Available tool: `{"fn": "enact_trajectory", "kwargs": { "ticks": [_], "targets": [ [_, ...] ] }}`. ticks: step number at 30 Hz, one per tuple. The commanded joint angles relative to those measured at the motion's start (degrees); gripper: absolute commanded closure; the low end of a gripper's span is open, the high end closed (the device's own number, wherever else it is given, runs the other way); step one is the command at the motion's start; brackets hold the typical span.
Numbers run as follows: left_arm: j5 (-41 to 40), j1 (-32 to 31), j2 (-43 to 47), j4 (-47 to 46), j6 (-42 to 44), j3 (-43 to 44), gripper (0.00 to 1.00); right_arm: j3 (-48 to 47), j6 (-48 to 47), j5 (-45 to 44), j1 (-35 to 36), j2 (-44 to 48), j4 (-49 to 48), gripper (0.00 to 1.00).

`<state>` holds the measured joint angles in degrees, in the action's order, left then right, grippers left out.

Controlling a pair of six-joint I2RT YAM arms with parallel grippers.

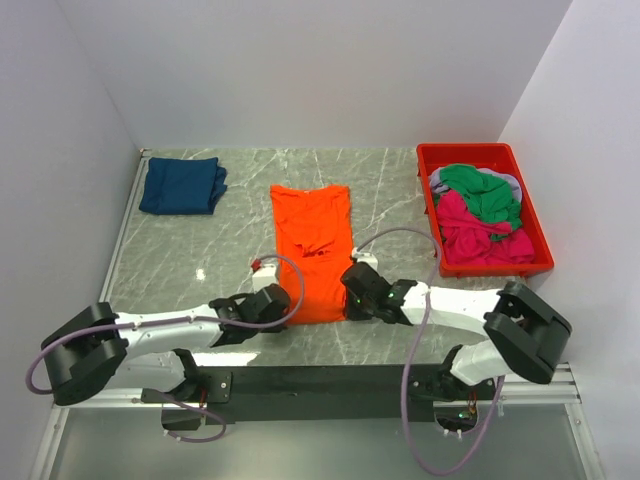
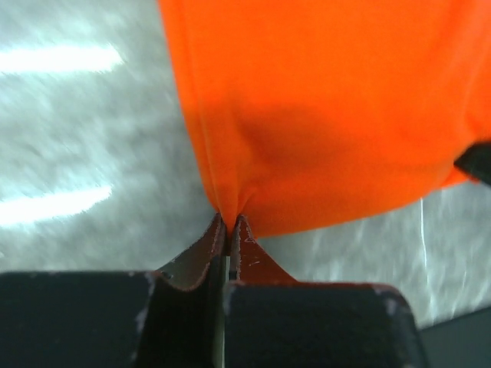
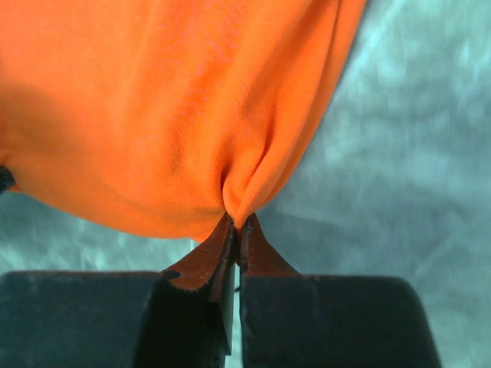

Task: Fold and stack the t-shirts
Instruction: Fold the tshirt

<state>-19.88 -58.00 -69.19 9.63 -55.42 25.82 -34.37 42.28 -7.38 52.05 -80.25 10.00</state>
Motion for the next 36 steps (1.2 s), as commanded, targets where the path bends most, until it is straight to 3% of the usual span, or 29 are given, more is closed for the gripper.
{"fn": "enact_trajectory", "kwargs": {
  "ticks": [1,8,16,23,29,36],
  "targets": [
    [2.3,-4.31,2.65,4.34,-0.66,-0.69,1.0,3.34,0.7,1.05,2.17,3.5,11.25,1.0],
    [4.76,-10.99,8.18,9.18,-2.85,-0.86,0.99,3.7,2.62,2.71,8.32,9.49,20.93,1.0],
    [9.15,-18.11,13.46,15.06,-3.29,0.45,1.0,2.99,5.18,10.88,17.28,18.71,30.06,1.0],
    [13.9,-27.16,15.3,15.5,-4.69,2.38,0.99,1.06,5.79,15.37,22.82,24.26,35.96,1.0],
    [1.96,-32.09,21.8,23.15,-10.75,9.06,0.99,-4.03,7.63,12.57,24.85,29.26,42.9,1.0],
    [-11.22,-32.18,22.78,21.05,-12.61,10.12,1.0,-10.79,8.35,1.15,23.89,29.8,47.83,1.0]
  ]
}}
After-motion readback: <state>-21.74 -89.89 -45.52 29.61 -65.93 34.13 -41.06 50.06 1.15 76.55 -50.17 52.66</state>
